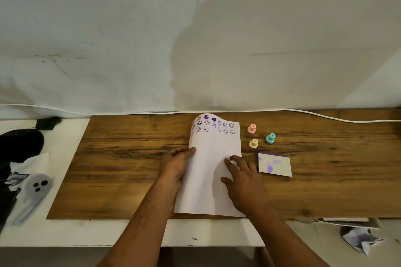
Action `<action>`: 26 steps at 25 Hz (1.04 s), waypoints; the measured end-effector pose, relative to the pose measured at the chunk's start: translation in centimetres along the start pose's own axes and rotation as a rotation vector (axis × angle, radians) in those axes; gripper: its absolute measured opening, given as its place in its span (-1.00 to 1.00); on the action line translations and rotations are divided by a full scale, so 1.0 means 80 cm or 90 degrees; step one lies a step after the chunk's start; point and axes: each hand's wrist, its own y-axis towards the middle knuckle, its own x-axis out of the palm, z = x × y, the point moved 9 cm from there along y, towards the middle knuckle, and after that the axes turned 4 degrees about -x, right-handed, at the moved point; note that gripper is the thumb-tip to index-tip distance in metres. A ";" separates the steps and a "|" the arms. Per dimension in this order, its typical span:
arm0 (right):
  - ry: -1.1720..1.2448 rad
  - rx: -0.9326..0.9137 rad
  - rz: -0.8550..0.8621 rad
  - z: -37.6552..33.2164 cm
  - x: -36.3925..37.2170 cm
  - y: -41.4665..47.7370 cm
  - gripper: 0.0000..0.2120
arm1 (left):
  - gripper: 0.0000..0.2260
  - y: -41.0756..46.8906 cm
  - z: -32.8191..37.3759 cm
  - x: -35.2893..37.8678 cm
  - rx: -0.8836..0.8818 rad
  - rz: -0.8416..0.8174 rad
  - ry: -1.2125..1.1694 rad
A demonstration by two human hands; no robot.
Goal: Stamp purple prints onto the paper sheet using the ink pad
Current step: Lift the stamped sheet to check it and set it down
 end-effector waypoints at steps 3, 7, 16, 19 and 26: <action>-0.003 0.004 -0.001 -0.001 -0.003 -0.002 -0.41 | -0.69 -0.006 0.011 0.003 0.027 -0.037 0.004; 0.157 0.056 0.030 0.004 -0.017 -0.001 -0.44 | -0.77 -0.023 0.047 -0.006 0.249 0.001 0.218; 0.787 0.286 0.157 0.064 -0.075 -0.005 -0.81 | -0.85 -0.046 0.073 -0.026 0.220 -0.116 -0.037; 0.781 0.315 0.205 0.077 -0.080 -0.028 -0.90 | -0.87 -0.052 0.055 -0.032 0.213 -0.072 -0.034; 0.805 0.326 0.205 0.078 -0.082 -0.024 -0.84 | -0.89 -0.056 0.060 -0.026 0.233 -0.058 -0.041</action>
